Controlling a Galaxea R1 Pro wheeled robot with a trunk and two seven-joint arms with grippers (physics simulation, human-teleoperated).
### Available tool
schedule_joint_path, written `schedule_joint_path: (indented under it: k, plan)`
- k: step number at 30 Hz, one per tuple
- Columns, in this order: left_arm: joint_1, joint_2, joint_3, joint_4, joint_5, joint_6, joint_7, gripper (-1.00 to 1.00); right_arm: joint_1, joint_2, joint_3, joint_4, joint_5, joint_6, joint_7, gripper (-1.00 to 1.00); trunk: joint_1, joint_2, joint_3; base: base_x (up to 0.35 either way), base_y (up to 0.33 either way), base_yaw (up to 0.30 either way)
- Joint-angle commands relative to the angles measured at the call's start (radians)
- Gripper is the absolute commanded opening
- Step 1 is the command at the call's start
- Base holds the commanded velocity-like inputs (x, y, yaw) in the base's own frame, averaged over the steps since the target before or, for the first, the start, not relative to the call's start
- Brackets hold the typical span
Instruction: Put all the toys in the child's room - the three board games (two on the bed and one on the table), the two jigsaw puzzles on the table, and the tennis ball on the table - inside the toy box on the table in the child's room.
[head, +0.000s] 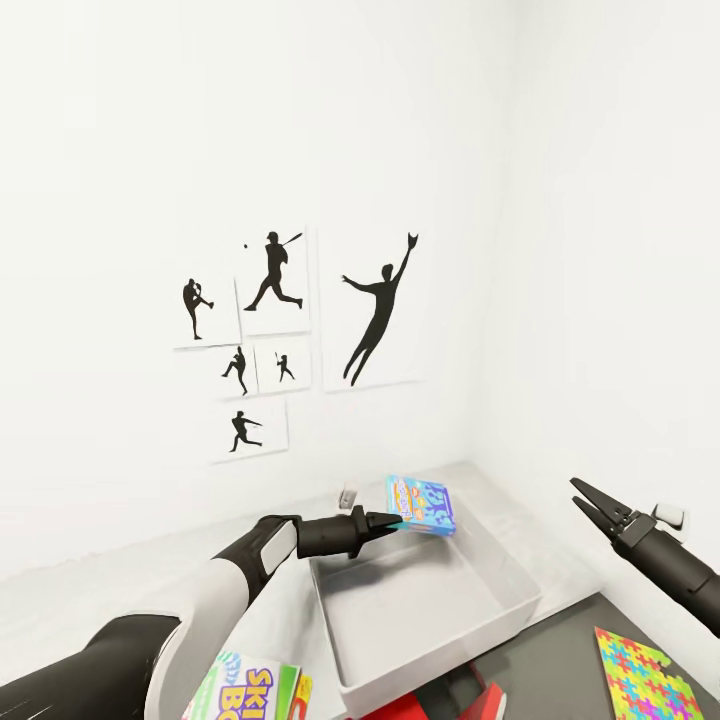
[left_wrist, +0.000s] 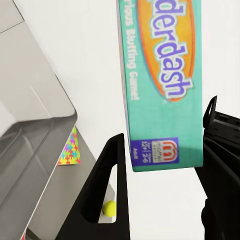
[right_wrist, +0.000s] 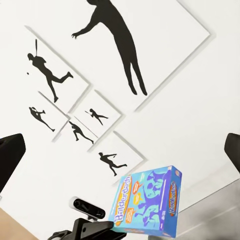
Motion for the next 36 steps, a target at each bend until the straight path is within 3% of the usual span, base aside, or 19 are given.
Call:
schedule_joint_path:
  k: [1, 36]
  plan:
    - [0.0, 0.0, 0.003, 0.0, 0.001, 0.006, -0.002, -1.0, -0.001, 0.0, -0.001, 0.0, 0.002, 0.004, 0.004, 1.0, 0.0, -0.001, 0.0, 0.0, -0.002, 0.0]
    - [0.0, 0.0, 0.003, -0.001, 0.001, 0.006, -0.002, -1.0, 0.0, -0.001, -0.002, 0.0, 0.001, 0.003, 0.007, 1.0, 0.0, -0.001, 0.002, 0.014, -0.03, -0.013]
